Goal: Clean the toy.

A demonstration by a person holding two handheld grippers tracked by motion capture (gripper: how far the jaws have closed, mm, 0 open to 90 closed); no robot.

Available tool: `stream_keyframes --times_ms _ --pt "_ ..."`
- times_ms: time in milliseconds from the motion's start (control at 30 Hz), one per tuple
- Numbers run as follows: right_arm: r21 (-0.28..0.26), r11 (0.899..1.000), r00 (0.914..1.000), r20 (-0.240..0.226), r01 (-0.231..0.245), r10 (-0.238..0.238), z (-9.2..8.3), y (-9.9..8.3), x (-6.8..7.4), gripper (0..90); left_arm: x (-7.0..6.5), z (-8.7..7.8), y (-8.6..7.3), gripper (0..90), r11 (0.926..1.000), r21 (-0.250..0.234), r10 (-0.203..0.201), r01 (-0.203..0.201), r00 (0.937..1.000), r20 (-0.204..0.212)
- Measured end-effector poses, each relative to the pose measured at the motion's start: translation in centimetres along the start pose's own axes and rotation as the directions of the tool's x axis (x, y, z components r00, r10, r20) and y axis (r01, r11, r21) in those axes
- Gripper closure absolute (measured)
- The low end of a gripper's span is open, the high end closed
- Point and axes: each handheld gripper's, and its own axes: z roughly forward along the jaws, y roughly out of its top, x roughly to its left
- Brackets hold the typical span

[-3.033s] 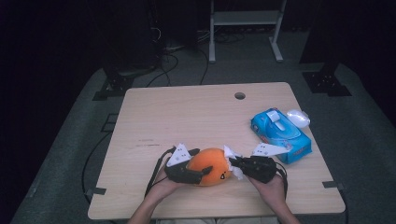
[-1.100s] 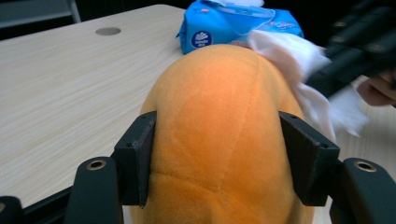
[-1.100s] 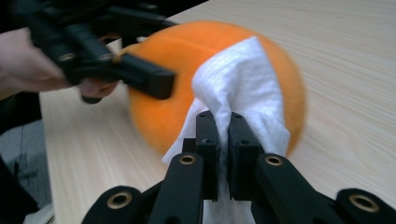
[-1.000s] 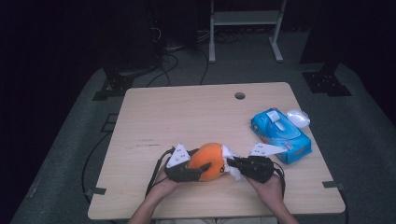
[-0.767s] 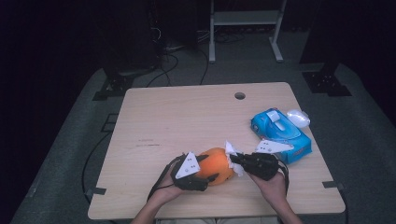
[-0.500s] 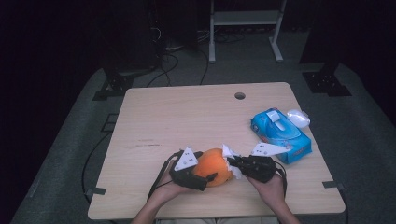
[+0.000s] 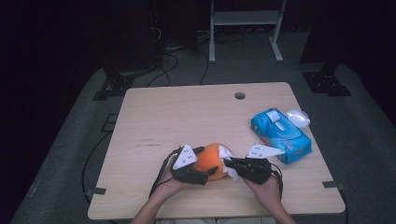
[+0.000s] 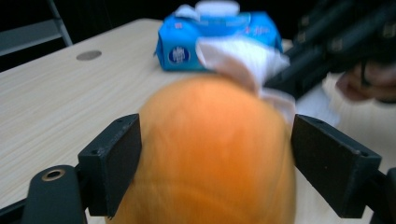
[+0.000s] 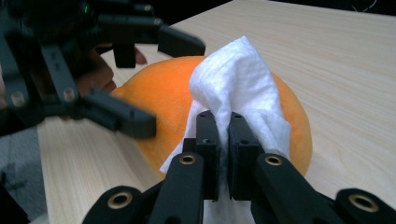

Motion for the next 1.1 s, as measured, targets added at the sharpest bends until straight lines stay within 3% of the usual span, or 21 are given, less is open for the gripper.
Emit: stream_keyframes --times_ms 100,300,367,433,533,633,700,867,933,1033,1100 --pt "0.002 1.000 1.0000 0.002 0.009 -0.009 -0.1 0.0 0.0 84.1 0.3 0.0 -0.8 26.9 0.9997 0.016 -0.019 0.019 0.9998 0.007" --pt "0.017 0.996 0.9949 0.055 -0.086 0.084 -0.3 -1.4 -2.6 84.1 0.5 -0.3 -1.2 28.0 0.9993 0.023 -0.031 0.031 0.9994 0.018" --pt "0.030 0.995 0.9935 0.066 -0.095 0.093 -0.2 -1.7 -2.9 84.1 0.6 -0.4 -1.2 28.5 0.9992 0.028 -0.029 0.028 0.9991 0.032" --pt "0.020 0.996 0.9944 0.066 -0.083 0.082 -0.3 -1.4 -2.5 84.1 0.8 -0.4 -1.3 29.0 0.9993 0.032 -0.023 0.022 0.9988 0.042" --pt "-0.021 0.999 0.9985 0.022 -0.049 0.050 -0.6 -0.4 -1.3 84.1 0.8 -0.5 -1.4 29.7 0.9992 0.037 -0.015 0.013 0.9979 0.062" --pt "-0.010 1.000 0.9995 0.021 -0.023 0.023 -0.5 -0.2 -0.8 84.1 0.6 -0.5 -1.3 30.1 0.9988 0.048 0.005 -0.008 0.9982 0.060" --pt "-0.002 0.997 0.9967 0.009 -0.081 0.081 -0.2 -1.1 -1.8 84.1 0.5 -0.5 -1.3 30.2 0.9987 0.050 0.006 -0.009 0.9983 0.058" --pt "0.039 0.992 0.9912 0.058 -0.121 0.119 -0.2 -2.3 -3.2 84.1 0.4 -0.4 -1.4 30.2 0.9989 0.046 0.001 -0.004 0.9980 0.064" --pt "0.023 0.994 0.9927 0.057 -0.107 0.106 -0.3 -1.7 -2.8 84.0 0.3 -0.4 -1.3 30.2 0.9986 0.049 0.014 -0.017 0.9979 0.064" --pt "-0.027 0.997 0.9972 0.014 -0.072 0.073 -0.8 -0.5 -1.7 84.0 -0.1 -0.2 -1.3 30.2 0.9978 0.052 0.037 -0.040 0.9969 0.070" --pt "-0.022 0.999 0.9992 0.007 -0.039 0.040 -0.7 -0.1 -1.0 84.1 -0.3 -0.1 -1.1 29.1 0.9974 0.054 0.043 -0.047 0.9965 0.071"
